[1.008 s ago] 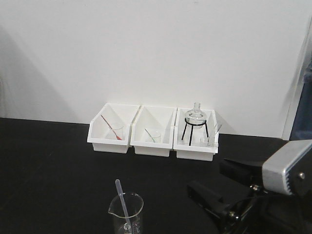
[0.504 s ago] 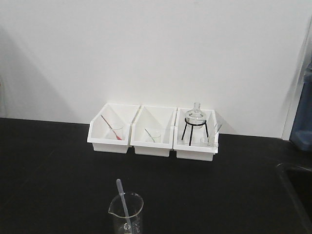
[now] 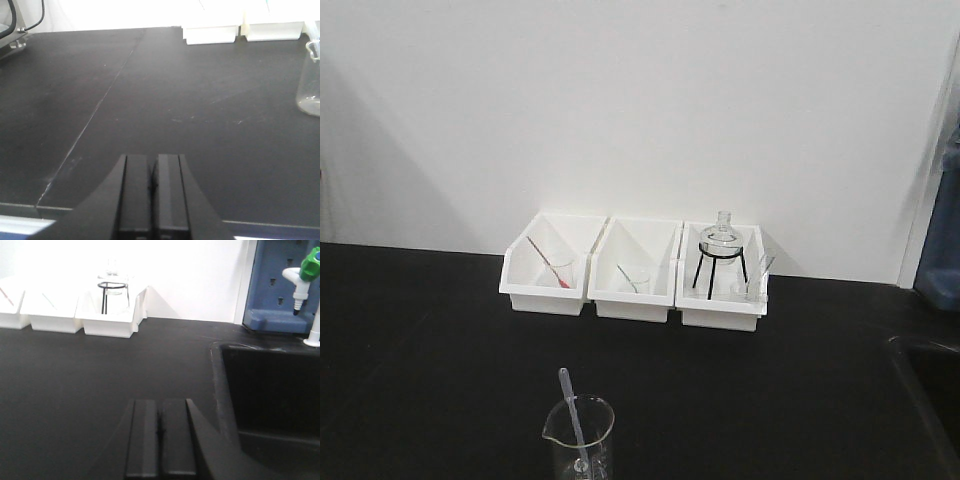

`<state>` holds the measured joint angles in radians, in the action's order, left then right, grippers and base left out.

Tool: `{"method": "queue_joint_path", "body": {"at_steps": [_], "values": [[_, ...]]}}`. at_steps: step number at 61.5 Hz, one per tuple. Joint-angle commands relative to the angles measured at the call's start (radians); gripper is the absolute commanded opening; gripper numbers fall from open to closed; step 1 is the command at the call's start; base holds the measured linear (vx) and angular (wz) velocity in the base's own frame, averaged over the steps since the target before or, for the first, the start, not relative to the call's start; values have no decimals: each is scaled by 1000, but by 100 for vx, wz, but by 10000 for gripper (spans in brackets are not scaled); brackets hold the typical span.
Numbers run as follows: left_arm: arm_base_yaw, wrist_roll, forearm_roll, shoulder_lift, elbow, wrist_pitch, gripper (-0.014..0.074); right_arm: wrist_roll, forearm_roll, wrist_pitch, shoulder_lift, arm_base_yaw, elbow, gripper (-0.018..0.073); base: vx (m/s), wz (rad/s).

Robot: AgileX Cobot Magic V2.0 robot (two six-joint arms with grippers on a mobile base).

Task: Grab transparent chemical and place on left bench
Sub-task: 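Open the right gripper and withdraw it from the beaker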

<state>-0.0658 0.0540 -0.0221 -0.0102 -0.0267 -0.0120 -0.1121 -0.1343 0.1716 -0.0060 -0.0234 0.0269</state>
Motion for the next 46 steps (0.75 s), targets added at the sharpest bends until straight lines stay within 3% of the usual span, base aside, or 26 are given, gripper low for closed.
{"method": "queue_joint_path", "body": {"at_steps": [1,46], "values": [[-2,-8,-1,-19,-16,78,-3,-26,-5,-51,-19,5,11,-8,0,0],[-2,-8,-1,-19,-16,78,-3,-24,0,-51,-17,6,11,-8,0,0]]}}
